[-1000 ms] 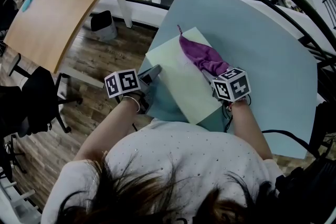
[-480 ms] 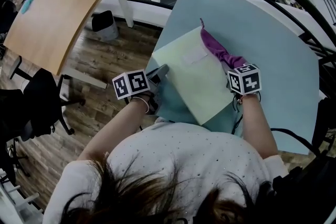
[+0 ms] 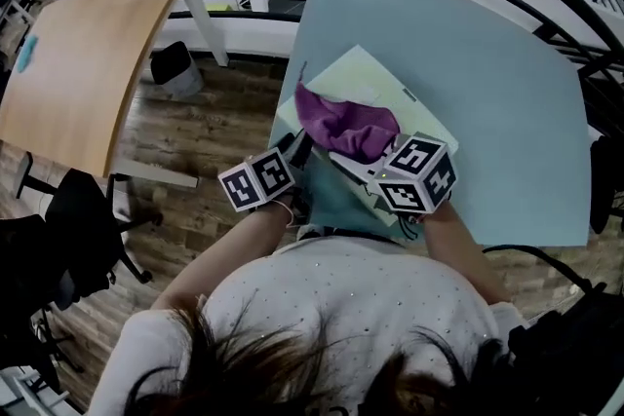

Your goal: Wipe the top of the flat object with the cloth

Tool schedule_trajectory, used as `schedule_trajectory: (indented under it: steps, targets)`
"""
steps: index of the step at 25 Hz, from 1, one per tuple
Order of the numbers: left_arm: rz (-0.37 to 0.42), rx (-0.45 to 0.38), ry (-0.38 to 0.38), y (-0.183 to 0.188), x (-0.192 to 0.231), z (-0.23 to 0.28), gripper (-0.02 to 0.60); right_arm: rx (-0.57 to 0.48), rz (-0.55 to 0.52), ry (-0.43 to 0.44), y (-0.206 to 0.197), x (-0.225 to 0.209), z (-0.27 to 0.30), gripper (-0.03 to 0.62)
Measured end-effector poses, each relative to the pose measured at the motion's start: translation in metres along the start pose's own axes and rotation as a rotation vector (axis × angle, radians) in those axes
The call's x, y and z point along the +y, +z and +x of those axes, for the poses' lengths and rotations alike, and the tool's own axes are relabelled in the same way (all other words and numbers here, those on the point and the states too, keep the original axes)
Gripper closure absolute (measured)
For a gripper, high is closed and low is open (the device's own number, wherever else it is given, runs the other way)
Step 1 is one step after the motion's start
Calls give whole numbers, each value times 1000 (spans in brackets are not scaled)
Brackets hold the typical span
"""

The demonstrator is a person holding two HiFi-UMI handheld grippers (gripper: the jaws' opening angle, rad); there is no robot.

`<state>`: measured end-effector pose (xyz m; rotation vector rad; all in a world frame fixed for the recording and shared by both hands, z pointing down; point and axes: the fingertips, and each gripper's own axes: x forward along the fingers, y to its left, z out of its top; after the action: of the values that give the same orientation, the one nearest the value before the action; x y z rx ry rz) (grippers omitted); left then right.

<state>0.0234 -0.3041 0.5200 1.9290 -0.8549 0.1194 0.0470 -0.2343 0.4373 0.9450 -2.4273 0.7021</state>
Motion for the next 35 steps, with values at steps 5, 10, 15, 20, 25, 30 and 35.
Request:
schedule_trajectory:
  steps: [5, 10, 15, 20, 25, 30, 35]
  targets:
    - [3, 13, -3, 0, -1, 1, 367, 193, 18, -25, -59, 2, 5, 569]
    - [201, -34, 50, 0, -7, -3, 367, 223, 0, -57, -81, -11, -23, 569]
    - [187, -34, 48, 0, -7, -1, 367, 233, -11, -138, -93, -53, -56, 569]
    - [222, -69, 78, -1, -10, -3, 367, 181, 27, -244, -100, -111, -99, 571]
    - [246, -105, 90, -6, -15, -3, 367, 149, -11, -330, -109, -150, -133, 571]
    - [228, -85, 75, -5, -15, 7, 367, 123, -53, -370, -110, -174, -142, 571]
    - [231, -93, 80, -4, -13, 7, 367, 74, -25, -407, -109, -187, -146, 571]
